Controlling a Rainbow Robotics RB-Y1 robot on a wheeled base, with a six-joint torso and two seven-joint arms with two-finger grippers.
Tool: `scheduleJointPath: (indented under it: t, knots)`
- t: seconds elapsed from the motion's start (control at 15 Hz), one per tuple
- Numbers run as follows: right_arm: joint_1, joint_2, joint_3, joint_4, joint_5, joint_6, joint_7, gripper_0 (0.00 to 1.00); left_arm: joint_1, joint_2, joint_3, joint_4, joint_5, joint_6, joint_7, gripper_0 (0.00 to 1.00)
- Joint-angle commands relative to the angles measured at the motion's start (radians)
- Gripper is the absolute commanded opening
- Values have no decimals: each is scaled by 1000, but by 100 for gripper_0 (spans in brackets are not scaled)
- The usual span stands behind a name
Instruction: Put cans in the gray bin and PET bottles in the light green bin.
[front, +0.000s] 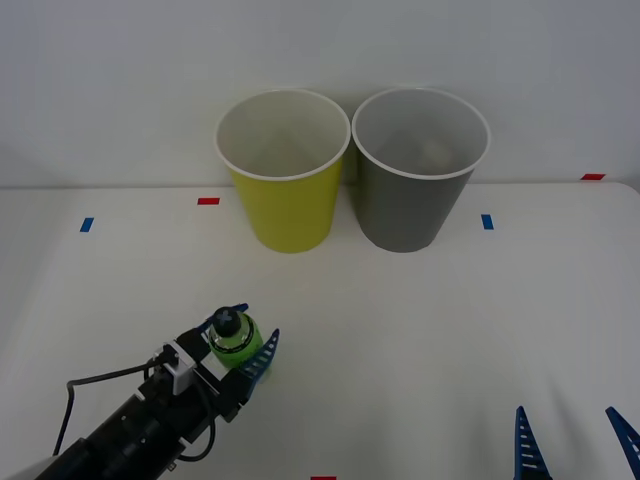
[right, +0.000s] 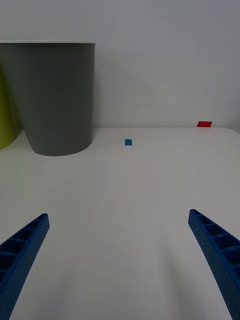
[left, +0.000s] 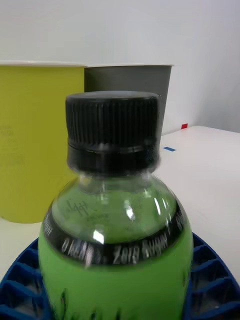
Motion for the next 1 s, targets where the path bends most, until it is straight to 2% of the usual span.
scheduleJointPath:
  t: [0.07,0.53,0.8,0.93,1.0]
  knots:
    - [0,0,0,0,0,0,0,96,0,1,0,0,-2,-1,0,0]
    - [0,0,0,0,0,0,0,96,0,3,2,-3,1,13,3,0]
    - [0,0,0,0,0,0,0,96,5,39,71,-141,14,204,12,0]
    - [0,0,0,0,0,0,0,97,40,45,151,-247,16,341,11,0]
    - [0,0,0,0,0,0,0,96,71,42,212,-324,16,445,11,0]
